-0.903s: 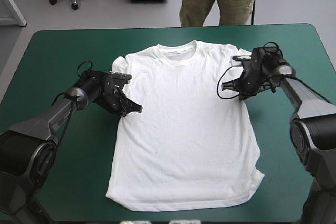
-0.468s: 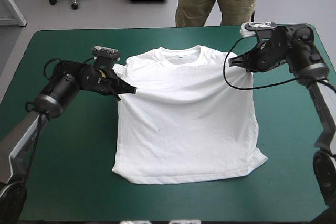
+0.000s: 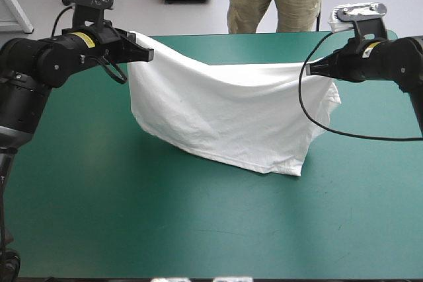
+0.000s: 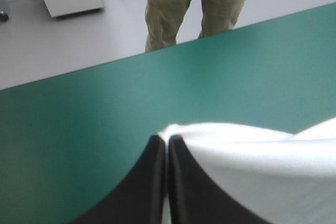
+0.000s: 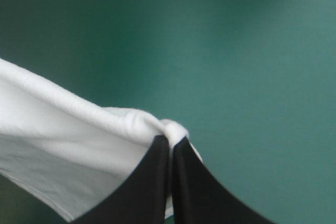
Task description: Fold the cloth
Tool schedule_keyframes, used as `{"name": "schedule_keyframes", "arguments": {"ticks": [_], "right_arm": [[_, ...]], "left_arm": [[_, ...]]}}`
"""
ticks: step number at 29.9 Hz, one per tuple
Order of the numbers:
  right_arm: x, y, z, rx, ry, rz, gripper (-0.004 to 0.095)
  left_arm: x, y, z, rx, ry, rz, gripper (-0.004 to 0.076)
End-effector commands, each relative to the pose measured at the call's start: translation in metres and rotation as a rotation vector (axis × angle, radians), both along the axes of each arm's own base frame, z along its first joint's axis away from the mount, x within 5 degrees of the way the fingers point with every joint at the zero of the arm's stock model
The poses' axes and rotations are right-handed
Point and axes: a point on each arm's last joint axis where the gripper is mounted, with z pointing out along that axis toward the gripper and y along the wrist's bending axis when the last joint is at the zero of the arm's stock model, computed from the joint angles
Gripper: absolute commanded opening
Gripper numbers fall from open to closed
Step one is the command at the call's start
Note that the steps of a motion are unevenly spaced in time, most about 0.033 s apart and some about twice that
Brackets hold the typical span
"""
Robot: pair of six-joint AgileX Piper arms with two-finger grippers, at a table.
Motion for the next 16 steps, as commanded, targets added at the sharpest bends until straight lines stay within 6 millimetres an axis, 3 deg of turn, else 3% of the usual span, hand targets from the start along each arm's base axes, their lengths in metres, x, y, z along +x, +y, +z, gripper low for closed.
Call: {"name": "schedule_keyframes", "arguments": {"ticks": [1,5,8,13,16], "right_arm": [[-0.028,-0.005,0.038,0.03,-0.202,0.0,-0.0017],[-0.04,-0.008,0.049,0.03,-0.272,0.0,-0.0017],[-0.038,-0.008,0.051,0.025,-0.299,0.002,-0.0017],[-0.016,-0.006,0.049,0.024,-0.363,-0.011,-0.0017],[0.009,-0.005,0.047,-0.002,-0.463,-0.034,-0.0017]], "left_arm": [[-0.023,0.004,0.041,-0.063,-0.156,-0.014,-0.0009],[-0.031,0.007,0.054,-0.075,-0.204,-0.018,-0.0009],[-0.032,0.007,0.057,-0.079,-0.215,-0.017,-0.0009],[-0.02,0.005,0.055,-0.08,-0.255,-0.007,-0.0009],[-0.005,0.002,0.056,-0.079,-0.34,0.01,-0.0009]]}}
